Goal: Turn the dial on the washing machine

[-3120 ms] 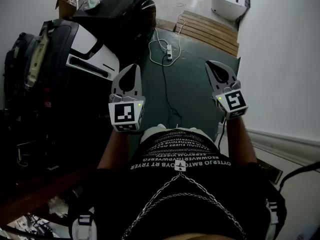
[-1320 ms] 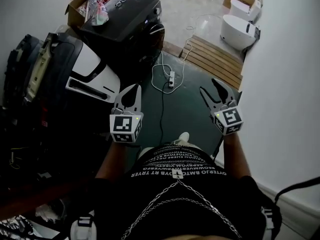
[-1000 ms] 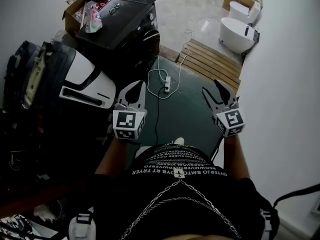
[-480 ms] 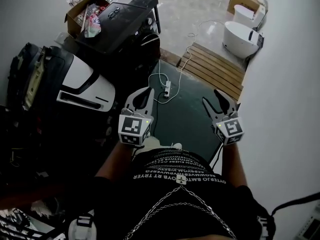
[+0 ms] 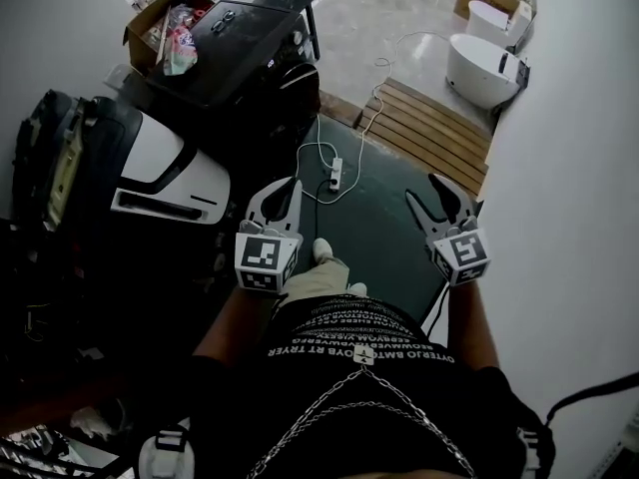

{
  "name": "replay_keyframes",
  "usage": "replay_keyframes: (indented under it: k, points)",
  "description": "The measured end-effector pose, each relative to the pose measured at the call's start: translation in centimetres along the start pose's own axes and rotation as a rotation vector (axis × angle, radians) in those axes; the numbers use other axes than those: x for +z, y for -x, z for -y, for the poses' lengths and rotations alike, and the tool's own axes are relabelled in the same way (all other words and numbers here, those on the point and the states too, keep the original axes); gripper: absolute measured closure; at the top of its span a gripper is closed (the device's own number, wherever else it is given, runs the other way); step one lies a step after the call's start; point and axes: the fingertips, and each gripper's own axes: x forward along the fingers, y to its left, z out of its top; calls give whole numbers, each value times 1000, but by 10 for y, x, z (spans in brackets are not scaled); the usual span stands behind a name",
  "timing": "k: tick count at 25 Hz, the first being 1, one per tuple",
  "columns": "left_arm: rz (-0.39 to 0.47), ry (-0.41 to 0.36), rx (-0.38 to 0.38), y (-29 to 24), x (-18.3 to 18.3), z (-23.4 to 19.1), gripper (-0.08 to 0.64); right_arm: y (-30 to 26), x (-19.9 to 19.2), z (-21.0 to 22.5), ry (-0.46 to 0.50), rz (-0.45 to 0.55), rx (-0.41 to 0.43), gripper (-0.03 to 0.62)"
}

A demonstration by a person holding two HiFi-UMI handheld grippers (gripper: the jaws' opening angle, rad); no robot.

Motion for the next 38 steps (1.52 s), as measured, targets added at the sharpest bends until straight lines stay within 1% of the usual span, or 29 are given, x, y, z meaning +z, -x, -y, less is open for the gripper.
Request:
replay_keyframes:
  k: [4, 6, 9, 12, 14, 16, 18, 20, 23, 24, 26, 29, 31, 33, 36, 38]
  points:
    - [17, 9, -33, -30, 4, -9, 555, -21, -13, 8, -15, -44, 2, 371]
    - [35, 2, -26, -44, 9, -19, 555, -38, -15, 11, -16, -63, 8, 371]
    - [60, -24, -9, -58, 17, -43, 555, -65, -3, 7, 0, -75, 29, 371]
    - [39, 14, 8, -66, 21, -68, 555, -93, 3, 11, 20, -80, 45, 371]
    - [33, 23, 21, -74, 21, -86, 555, -112, 9, 15, 25, -79, 48, 371]
    - [42, 30, 30, -85, 19, -103, 555, -128, 13, 19, 31, -83, 49, 371]
    - [54, 36, 37, -95, 24, -118, 555, -145, 18, 22, 38, -92, 54, 371]
    - [72, 28, 37, -103, 29, -132, 555, -160, 22, 23, 45, -99, 60, 371]
    - [61, -15, 45, -112, 27, -151, 555, -183, 38, 21, 37, -80, 65, 371]
    - [61, -8, 45, -116, 27, -159, 555, -192, 44, 20, 34, -72, 65, 373]
    - [73, 35, 38, -123, 28, -172, 555, -208, 50, 19, 43, -72, 67, 373]
    - [79, 41, 27, -134, 26, -188, 555, -227, 53, 22, 72, -85, 66, 373]
    - [64, 39, 23, -142, 21, -194, 555, -236, 52, 28, 83, -108, 65, 373]
    - [33, 35, 26, -151, 12, -195, 555, -242, 47, 37, 90, -110, 74, 373]
    - [-1, 64, 22, -174, 9, -190, 555, -254, 36, 66, 120, -109, 82, 373]
    - [-4, 62, 33, -195, 15, -189, 555, -267, 37, 90, 117, -101, 85, 373]
